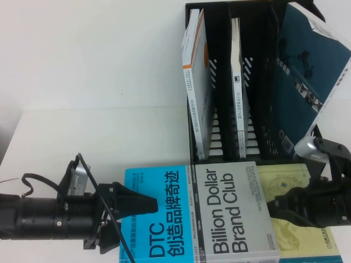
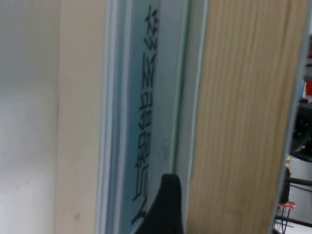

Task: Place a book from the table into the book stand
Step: Pick up the book with your left arm

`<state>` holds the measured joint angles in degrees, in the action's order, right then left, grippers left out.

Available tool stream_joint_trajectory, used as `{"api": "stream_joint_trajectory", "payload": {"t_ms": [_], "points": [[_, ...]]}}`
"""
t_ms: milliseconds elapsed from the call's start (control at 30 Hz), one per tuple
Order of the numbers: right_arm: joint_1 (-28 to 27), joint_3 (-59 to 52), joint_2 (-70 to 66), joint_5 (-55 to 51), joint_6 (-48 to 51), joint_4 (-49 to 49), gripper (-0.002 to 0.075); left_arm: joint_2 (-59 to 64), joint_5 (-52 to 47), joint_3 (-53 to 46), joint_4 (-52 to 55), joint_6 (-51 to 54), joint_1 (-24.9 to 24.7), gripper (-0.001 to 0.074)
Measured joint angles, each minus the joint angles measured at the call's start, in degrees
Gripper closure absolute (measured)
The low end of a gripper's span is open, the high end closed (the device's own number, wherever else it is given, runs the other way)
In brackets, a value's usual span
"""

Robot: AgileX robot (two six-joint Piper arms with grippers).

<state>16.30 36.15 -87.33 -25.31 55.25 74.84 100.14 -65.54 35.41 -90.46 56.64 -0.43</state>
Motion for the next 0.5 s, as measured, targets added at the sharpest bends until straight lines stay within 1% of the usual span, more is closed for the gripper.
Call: {"api": "stream_joint_trajectory", "payload": {"t_ms": [200, 367, 500], "points": [[2.1, -0.2, -0.4, 0.4, 2.6, 3.6, 0.0718, 0.0, 0.7, 0.0, 1.3, -0.7, 0.0, 0.0127], [6.6, -0.2, -0.4, 4.5, 3.9, 6.5, 0.0718, 0.0, 1.5, 0.0, 2.2, -0.9, 0.0, 0.0171], [10.2, -0.1, -0.4, 7.9, 7.0, 9.6, 0.0718, 0.0, 1.7, 0.0, 2.7, -0.9, 0.0, 0.0208]]}}
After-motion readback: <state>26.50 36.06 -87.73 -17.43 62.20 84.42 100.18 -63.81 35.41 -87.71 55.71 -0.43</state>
